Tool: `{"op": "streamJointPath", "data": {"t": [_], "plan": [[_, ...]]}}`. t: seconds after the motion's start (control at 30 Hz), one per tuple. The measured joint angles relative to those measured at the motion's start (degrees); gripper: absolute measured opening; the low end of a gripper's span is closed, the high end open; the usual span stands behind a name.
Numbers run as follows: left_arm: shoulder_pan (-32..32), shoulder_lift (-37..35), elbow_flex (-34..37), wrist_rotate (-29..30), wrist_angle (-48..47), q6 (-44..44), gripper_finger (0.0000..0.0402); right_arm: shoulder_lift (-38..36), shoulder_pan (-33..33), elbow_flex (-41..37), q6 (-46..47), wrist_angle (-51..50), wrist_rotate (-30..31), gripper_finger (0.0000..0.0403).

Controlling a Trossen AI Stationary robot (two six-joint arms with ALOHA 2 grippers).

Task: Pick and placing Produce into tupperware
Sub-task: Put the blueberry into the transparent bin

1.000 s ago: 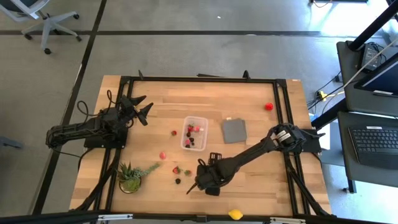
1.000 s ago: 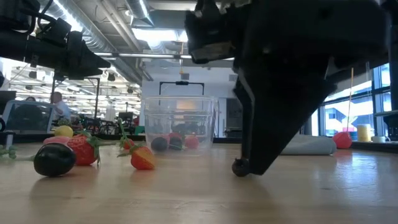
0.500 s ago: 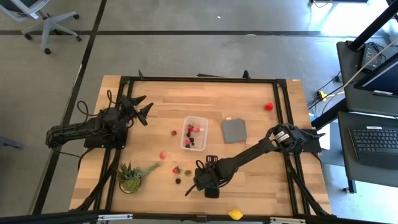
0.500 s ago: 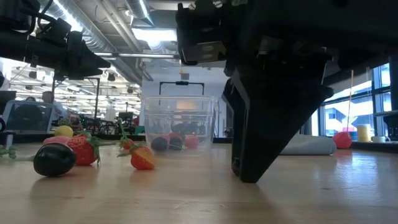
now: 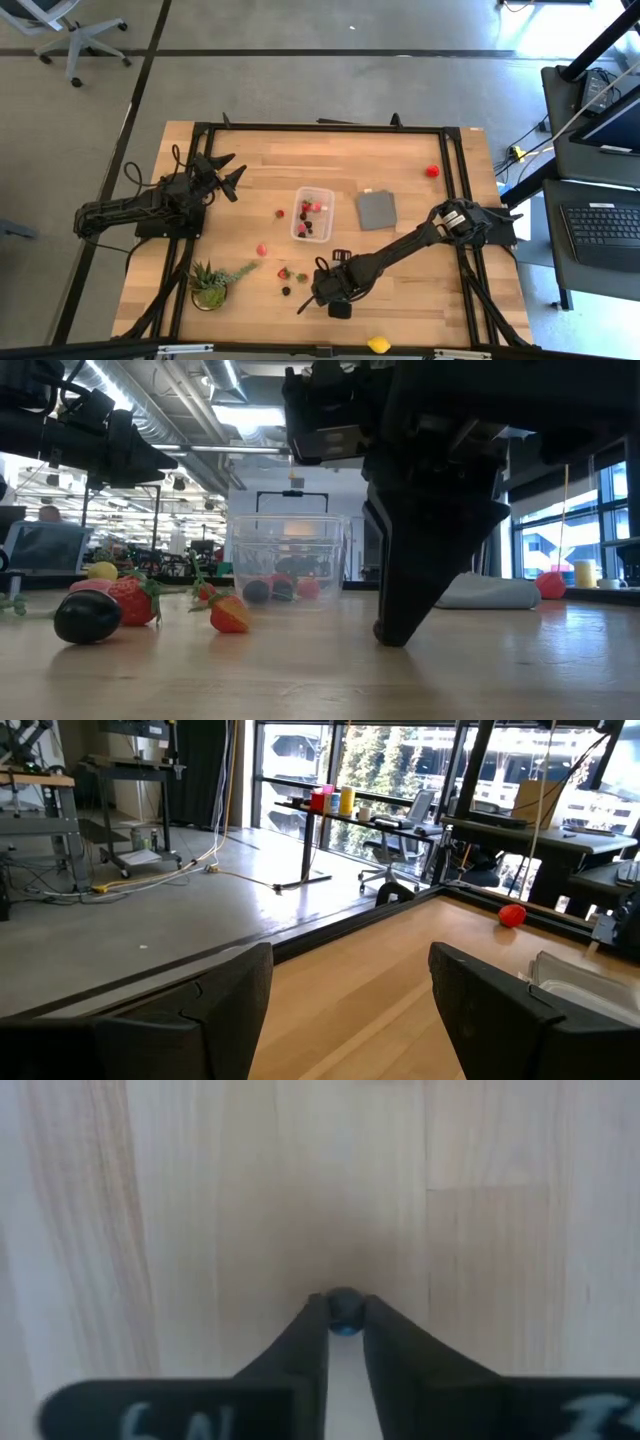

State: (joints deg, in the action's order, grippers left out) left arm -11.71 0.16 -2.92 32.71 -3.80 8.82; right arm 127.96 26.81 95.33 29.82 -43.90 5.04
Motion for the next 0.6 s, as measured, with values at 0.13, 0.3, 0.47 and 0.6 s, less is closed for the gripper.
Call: {"op": "streamJointPath", "data": {"t": [0.13, 0.3, 0.47, 0.6], "plan": [[0.0, -0.02, 0.0, 0.01, 0.0, 0.0, 0.0261, -0.28, -0.26, 0.12, 0.25, -0.57, -0.19, 0.0042], [-0.01, 0.0, 0.0, 0.0, 0.01, 0.02, 0.0261, -1.75, -2.38, 4.62, 1.21, -11.16, 1.28, 0.0042], [0.01, -0.02, 0.0, 0.0, 0.03, 0.02, 0.0261, -3.82, -6.47, 13.85, 1.21, -19.75, 5.71, 0.0041], [-0.01, -0.01, 0.0, 0.0, 0.03, 0.02, 0.0261, -3.99, -10.44, 20.76, 1.21, -20.77, 6.17, 0.0041]]}}
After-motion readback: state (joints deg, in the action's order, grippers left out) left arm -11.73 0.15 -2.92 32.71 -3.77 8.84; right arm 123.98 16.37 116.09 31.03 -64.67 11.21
